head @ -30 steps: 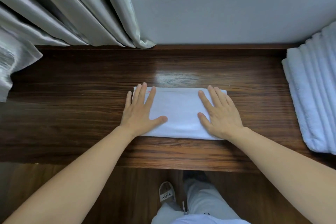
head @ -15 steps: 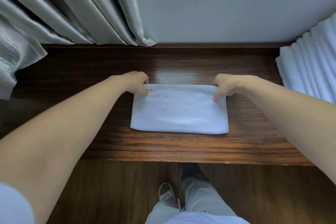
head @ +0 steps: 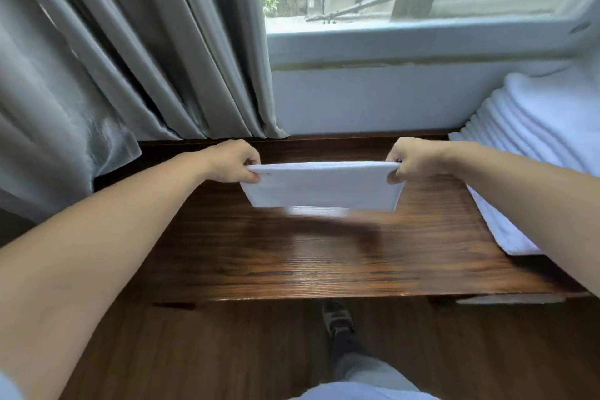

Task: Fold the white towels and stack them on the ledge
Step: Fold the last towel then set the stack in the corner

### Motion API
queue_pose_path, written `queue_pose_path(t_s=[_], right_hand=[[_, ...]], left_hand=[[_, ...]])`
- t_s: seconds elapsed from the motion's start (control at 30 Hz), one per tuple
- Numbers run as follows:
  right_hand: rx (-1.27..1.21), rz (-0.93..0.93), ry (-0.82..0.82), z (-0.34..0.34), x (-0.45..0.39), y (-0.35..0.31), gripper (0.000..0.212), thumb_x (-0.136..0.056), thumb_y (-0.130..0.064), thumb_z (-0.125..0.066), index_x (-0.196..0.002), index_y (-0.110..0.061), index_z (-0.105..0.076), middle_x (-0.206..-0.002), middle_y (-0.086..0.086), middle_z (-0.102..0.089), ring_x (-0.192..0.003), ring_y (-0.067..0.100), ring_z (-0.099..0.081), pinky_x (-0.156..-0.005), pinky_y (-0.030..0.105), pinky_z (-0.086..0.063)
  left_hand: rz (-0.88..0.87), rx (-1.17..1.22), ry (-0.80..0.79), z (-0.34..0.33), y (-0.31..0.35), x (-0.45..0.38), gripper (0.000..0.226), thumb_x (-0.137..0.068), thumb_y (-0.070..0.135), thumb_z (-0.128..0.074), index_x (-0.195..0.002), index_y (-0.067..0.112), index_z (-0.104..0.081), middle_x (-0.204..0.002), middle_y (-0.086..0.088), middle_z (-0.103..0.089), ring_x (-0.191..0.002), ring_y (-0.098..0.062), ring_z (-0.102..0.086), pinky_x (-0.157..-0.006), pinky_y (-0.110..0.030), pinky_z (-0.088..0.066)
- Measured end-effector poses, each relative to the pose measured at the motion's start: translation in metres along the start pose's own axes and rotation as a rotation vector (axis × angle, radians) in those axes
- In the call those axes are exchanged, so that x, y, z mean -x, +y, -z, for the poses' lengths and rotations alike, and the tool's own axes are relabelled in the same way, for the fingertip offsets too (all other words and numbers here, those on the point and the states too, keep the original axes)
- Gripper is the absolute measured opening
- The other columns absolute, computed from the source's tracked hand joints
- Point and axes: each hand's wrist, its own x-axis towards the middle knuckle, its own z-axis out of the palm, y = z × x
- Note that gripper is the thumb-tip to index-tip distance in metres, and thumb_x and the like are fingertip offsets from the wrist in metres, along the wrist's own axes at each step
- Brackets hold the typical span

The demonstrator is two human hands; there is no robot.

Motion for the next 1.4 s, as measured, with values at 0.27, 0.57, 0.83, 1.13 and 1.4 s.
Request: queue_pose_path(t_s=[0.27, 0.57, 0.83, 1.13, 1.4], right_hand=[[-0.028, -0.067, 0.396, 0.043, 0.111, 0.004, 0.033, -0.084, -0.011, -0.067, -0.06, -0.01, -0.045, -0.058, 0.004, -0.039, -0.059, 0.023, -0.036, -0.054, 0.033, -0.027], [-0.22, -0.3, 0.689, 0.036, 0.233, 0.069, 0.03, -0.082, -0.008, -0.064, -0.057, -0.012, -0.048, -0.058, 0.007, -0.048, -0.06, 0.024, -0.042, -0.053, 0.034, -0.028], [-0.482, -0.476, 0.874, 0.025, 0.281, 0.143, 0.029, -0.08, -0.005, -0.062, -0.057, -0.013, -0.046, -0.06, 0.006, -0.045, -0.06, 0.021, -0.037, -0.056, 0.032, -0.027], [-0.778, -0.423, 1.159, 0.017, 0.269, 0.2, 0.014, -0.091, -0.009, -0.065, -0.083, 0.001, -0.058, -0.069, 0.003, -0.052, -0.064, 0.018, -0.043, -0.06, 0.03, -0.035], [-0.654, -0.437, 1.126, -0.002, 0.246, 0.212, 0.028, -0.095, -0.003, -0.049, -0.099, -0.029, -0.057, -0.081, -0.009, -0.067, -0.072, 0.014, -0.064, -0.063, 0.034, -0.051]], left_hand=[[-0.149, 0.094, 0.296, 0.063, 0.057, 0.037, 0.013, -0.097, 0.032, -0.065, -0.093, 0.02, -0.062, -0.089, -0.001, -0.063, -0.078, -0.018, -0.062, -0.062, -0.031, -0.046], [-0.343, 0.349, 0.395, 0.063, 0.167, 0.0, 0.01, -0.094, 0.02, -0.07, -0.085, 0.021, -0.064, -0.074, 0.004, -0.061, -0.069, -0.011, -0.053, -0.062, -0.029, -0.041], [-0.347, 0.535, 0.444, 0.074, 0.272, -0.077, 0.03, -0.083, 0.027, -0.069, -0.069, 0.005, -0.053, -0.063, -0.002, -0.048, -0.061, -0.018, -0.044, -0.061, -0.033, -0.038], [-0.386, 0.78, 0.364, 0.07, 0.352, -0.183, 0.065, -0.09, 0.068, -0.043, -0.099, 0.004, -0.052, -0.084, -0.005, -0.053, -0.077, -0.018, -0.053, -0.069, -0.036, -0.048], [-0.456, 0.707, 0.441, 0.069, 0.402, -0.24, 0.03, -0.106, 0.048, -0.043, -0.092, 0.022, -0.037, -0.08, 0.007, -0.044, -0.072, -0.011, -0.044, -0.067, -0.033, -0.037]])
